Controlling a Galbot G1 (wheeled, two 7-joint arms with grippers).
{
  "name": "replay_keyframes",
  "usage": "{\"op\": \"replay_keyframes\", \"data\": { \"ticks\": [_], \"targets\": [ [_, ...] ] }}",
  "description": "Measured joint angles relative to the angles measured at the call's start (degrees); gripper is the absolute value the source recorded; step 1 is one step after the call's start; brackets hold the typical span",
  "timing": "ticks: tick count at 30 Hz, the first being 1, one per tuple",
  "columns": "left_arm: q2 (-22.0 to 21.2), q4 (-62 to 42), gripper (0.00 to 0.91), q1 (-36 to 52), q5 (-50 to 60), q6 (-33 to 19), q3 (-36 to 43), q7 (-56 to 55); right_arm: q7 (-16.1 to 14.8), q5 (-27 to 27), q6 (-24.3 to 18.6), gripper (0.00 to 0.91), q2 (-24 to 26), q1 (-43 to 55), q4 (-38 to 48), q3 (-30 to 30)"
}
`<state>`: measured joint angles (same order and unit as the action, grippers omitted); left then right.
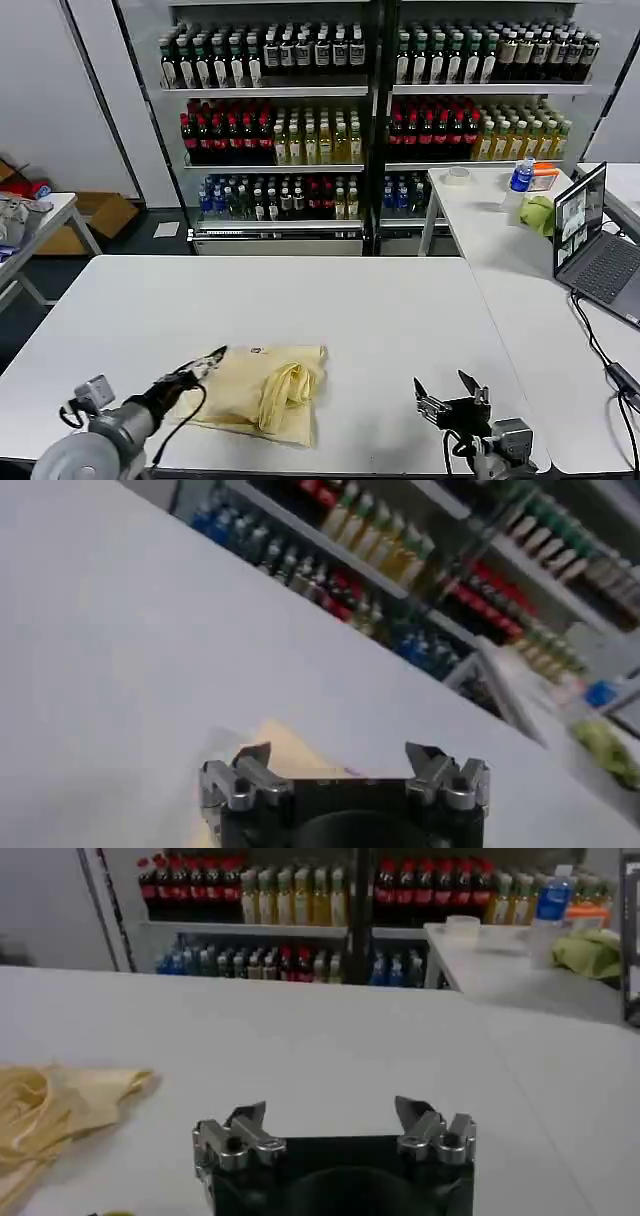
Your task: Fold and organize the clothes.
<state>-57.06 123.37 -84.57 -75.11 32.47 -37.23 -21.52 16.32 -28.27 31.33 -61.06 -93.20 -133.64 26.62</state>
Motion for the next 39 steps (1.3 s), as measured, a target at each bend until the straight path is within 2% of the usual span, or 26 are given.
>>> {"op": "replay_keyframes", "data": {
  "ticks": [15, 31, 32, 33, 34, 39],
  "targets": [
    [1.73, -10.00, 0.907, 0.37, 1.07, 0.69, -0.58, 6.98, 0.15, 0.04, 0.09, 0.907, 0.04, -0.58, -0.49, 0.77],
    [0.16, -11.54, 0.907, 0.67, -0.21, 0.53, 1.74, 10.50, 0.19, 0.16, 0.18, 0.907, -0.11, -2.01, -1.78, 2.04],
    [0.01, -11.46, 0.756, 0.76, -0.47, 0.53, 1.87, 10.63, 0.20, 0.21, 0.18, 0.907, -0.20, -2.13, -1.88, 2.14],
    [-0.09, -11.45, 0.514, 0.87, -0.73, 0.53, 1.95, 10.71, 0.20, 0.22, 0.18, 0.907, -0.27, -2.24, -1.98, 2.20],
    [-0.22, -11.46, 0.050, 0.99, -0.99, 0.53, 2.04, 10.74, 0.20, 0.25, 0.18, 0.907, -0.33, -2.35, -2.06, 2.26],
    [-0.82, -11.97, 0.030, 1.84, -1.75, 0.55, 2.34, 10.90, 0.21, 0.43, 0.18, 0.907, -0.56, -2.90, -2.43, 2.68]
  ]
}}
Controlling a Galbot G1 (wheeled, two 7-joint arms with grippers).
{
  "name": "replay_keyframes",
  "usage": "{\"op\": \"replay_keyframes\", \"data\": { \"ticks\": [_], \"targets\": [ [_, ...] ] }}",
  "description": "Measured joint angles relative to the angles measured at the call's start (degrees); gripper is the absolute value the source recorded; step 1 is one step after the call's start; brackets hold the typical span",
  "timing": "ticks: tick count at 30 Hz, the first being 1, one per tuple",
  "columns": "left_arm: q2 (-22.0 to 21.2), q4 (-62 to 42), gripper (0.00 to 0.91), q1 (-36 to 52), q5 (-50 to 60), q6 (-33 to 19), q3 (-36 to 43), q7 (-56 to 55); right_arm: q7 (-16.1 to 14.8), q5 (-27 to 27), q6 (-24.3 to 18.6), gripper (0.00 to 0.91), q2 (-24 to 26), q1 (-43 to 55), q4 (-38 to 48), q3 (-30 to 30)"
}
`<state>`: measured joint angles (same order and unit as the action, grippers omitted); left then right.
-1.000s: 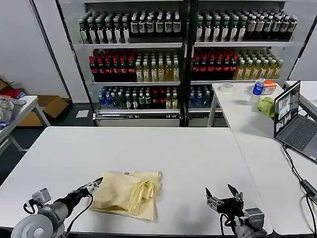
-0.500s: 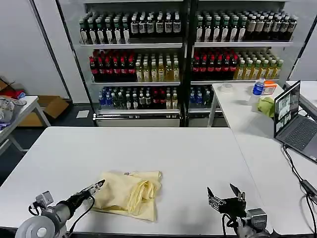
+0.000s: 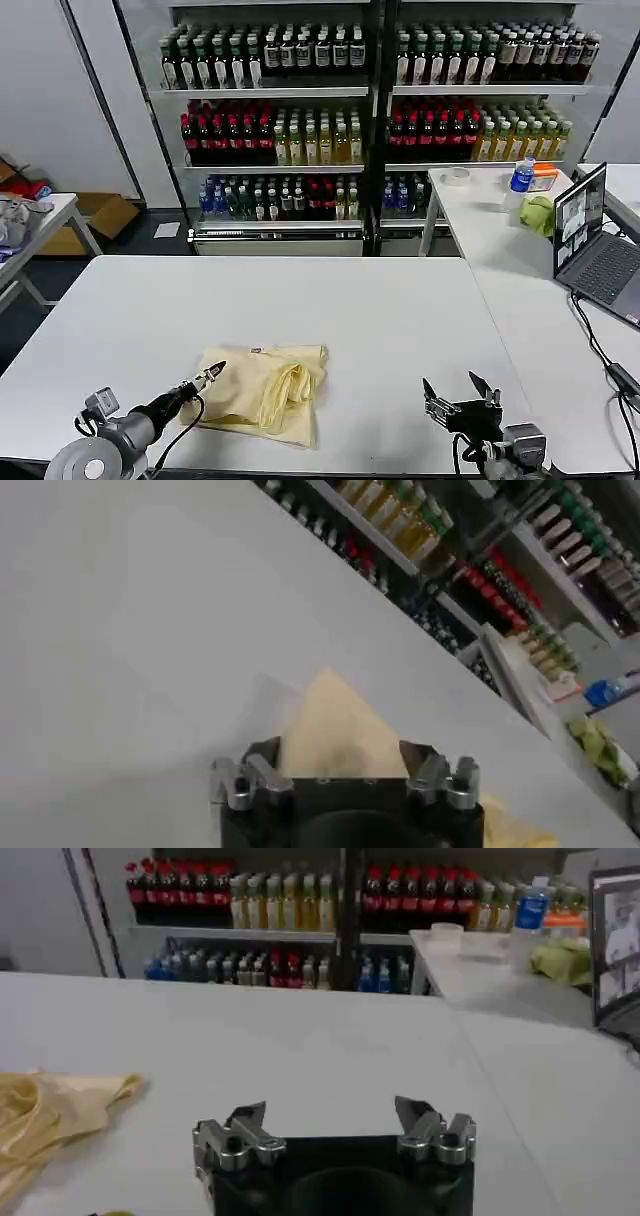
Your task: Fold and organize the clothes.
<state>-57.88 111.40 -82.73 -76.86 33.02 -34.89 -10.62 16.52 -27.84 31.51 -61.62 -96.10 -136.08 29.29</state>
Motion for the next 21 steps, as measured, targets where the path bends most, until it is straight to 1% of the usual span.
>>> {"op": "replay_keyframes", "data": {
  "ticks": [3, 12, 14, 21],
  "targets": [
    [-0.27, -0.35, 0.040, 0.20, -0.34, 0.01, 0.06, 0.23, 0.01, 0.11, 0.00, 0.907, -0.12, -0.28, -0.15, 0.15],
    [-1.28, -0.63, 0.030, 0.44, -1.86, 0.25, 0.23, 0.67, 0.01, 0.19, 0.00, 0.907, -0.20, -0.62, -0.46, 0.58],
    [-1.40, -0.60, 0.040, 0.68, -2.41, 0.25, -0.04, 0.69, 0.02, 0.18, 0.00, 0.907, -0.20, -0.62, -0.46, 0.61],
    [-2.38, -0.62, 0.030, 1.45, -5.11, 0.22, -1.27, 0.65, 0.08, 0.00, 0.09, 0.907, -0.12, -0.34, -0.36, 0.70]
  ]
}}
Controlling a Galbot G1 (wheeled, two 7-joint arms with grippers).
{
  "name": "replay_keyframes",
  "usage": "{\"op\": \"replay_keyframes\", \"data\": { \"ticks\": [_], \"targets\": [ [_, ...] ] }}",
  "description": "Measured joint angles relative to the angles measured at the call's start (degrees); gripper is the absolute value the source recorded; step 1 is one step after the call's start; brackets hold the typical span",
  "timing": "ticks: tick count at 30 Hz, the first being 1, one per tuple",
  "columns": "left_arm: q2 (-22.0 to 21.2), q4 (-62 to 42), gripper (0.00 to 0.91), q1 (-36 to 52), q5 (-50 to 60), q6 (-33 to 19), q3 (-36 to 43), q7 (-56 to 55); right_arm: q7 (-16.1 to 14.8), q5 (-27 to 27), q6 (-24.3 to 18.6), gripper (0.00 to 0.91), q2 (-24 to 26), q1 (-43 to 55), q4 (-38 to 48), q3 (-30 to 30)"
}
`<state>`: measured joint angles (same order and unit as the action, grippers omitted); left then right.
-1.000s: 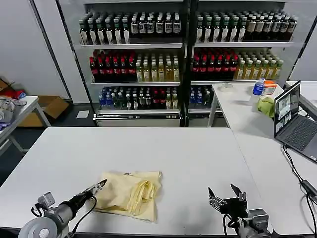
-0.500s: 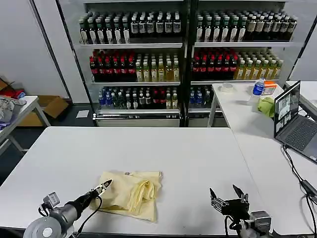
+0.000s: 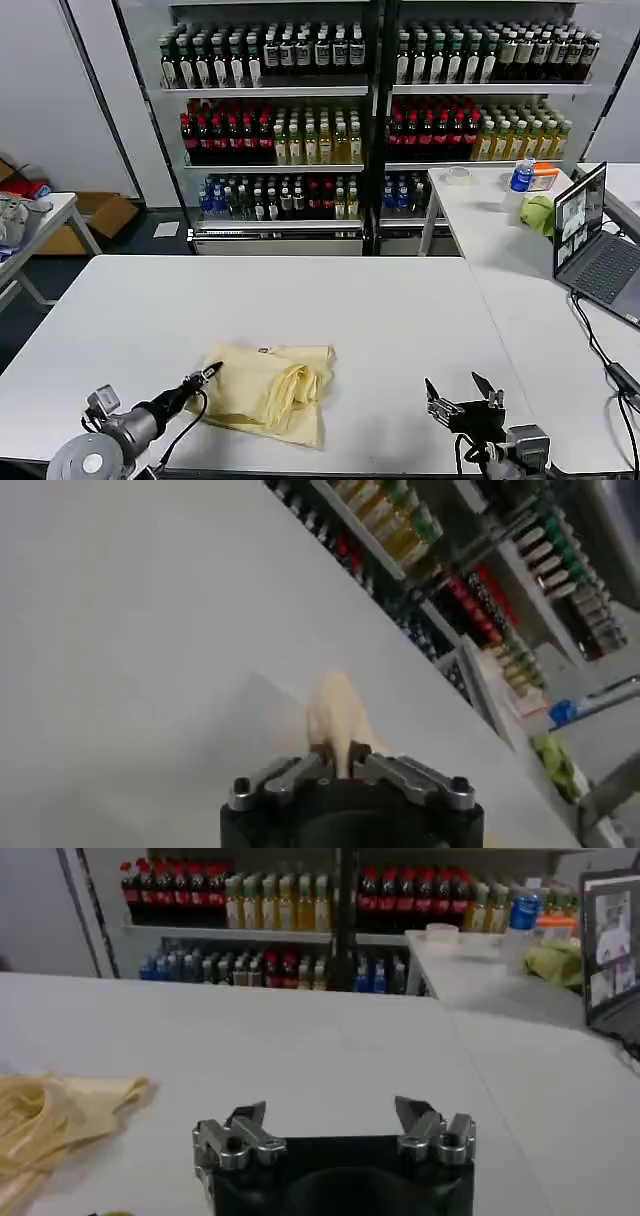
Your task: Fold and organize the clothes.
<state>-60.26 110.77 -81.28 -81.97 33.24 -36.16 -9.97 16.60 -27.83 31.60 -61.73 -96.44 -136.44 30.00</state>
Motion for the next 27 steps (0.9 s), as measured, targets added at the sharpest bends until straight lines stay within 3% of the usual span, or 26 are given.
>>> {"op": "replay_keyframes", "data": {
  "ticks": [12, 27],
  "targets": [
    [1.64, -0.16, 0.030, -0.40, -6.32, 0.03, -8.01, -1.73, 0.05, -1.18, 0.09, 0.907, 0.63, 1.38, 0.87, -0.18],
    [17.90, -1.21, 0.040, -3.78, 2.98, 0.16, -29.37, 2.04, 0.18, -2.88, 0.21, 0.907, 0.89, 4.66, 1.82, -1.76]
  ]
}}
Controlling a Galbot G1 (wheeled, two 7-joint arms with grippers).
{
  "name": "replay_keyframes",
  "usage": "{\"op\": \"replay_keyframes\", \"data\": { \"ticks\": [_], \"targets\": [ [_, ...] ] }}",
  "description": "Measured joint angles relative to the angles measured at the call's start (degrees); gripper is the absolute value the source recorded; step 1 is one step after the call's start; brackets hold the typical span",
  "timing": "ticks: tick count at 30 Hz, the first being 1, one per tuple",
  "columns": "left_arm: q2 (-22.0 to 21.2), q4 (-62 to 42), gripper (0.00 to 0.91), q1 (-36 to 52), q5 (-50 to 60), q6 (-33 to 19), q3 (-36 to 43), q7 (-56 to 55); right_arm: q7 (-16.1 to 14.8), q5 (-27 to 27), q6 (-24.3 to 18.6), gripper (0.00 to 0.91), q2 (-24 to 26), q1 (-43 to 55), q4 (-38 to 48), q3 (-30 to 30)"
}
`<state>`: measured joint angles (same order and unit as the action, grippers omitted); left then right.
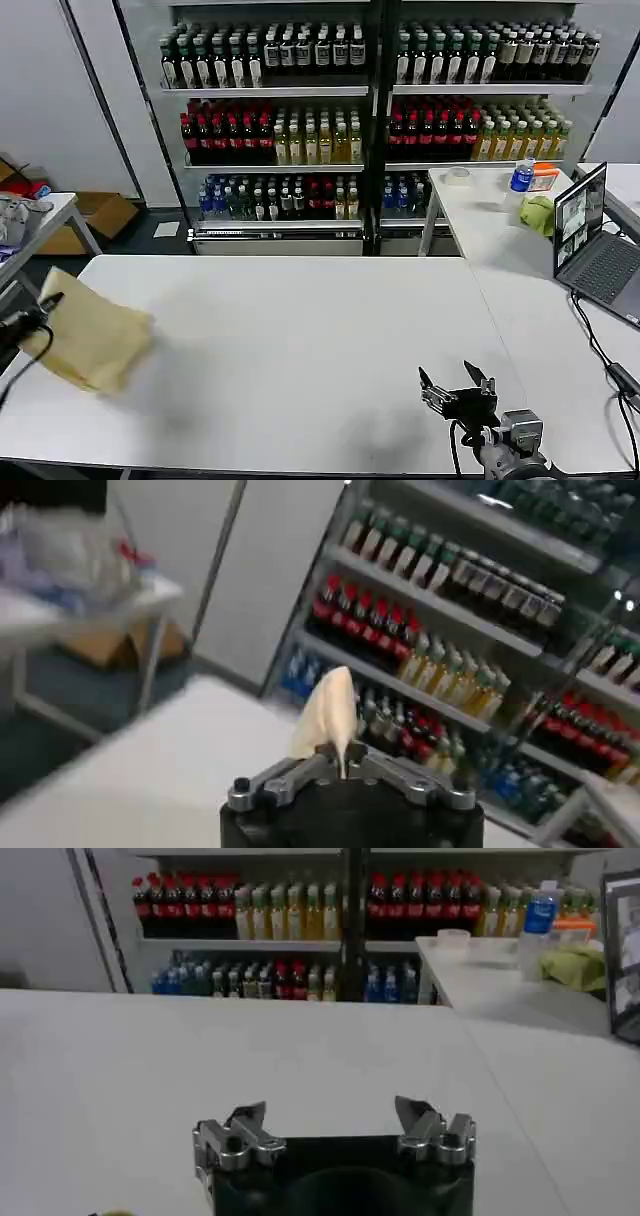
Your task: Fold and organize the clothes.
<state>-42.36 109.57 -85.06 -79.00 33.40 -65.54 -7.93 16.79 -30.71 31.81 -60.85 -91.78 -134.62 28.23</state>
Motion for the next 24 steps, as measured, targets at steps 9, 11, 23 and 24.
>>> {"op": "replay_keyframes", "data": {
  "ticks": [9, 11, 23, 24],
  "targets": [
    [0.00, 6.31, 0.030, -3.16, 21.98, -1.59, 6.30, 0.37, -0.13, 0.75, -0.12, 0.907, -1.37, 0.23, 0.49, -0.55],
    [-1.28, 7.57, 0.030, -3.24, 28.09, -1.96, 10.21, -0.45, -0.18, 1.08, -0.18, 0.907, -1.73, 0.14, 0.51, -0.71],
    [-9.06, 13.39, 0.030, 1.87, 50.55, -1.35, 35.19, -5.65, -0.41, 3.53, -0.48, 0.907, -4.13, -1.54, -0.06, -0.39],
    [-9.53, 13.45, 0.030, 2.59, 50.94, -1.28, 36.74, -5.99, -0.45, 3.74, -0.50, 0.907, -4.31, -1.65, -0.13, -0.39]
  ]
}}
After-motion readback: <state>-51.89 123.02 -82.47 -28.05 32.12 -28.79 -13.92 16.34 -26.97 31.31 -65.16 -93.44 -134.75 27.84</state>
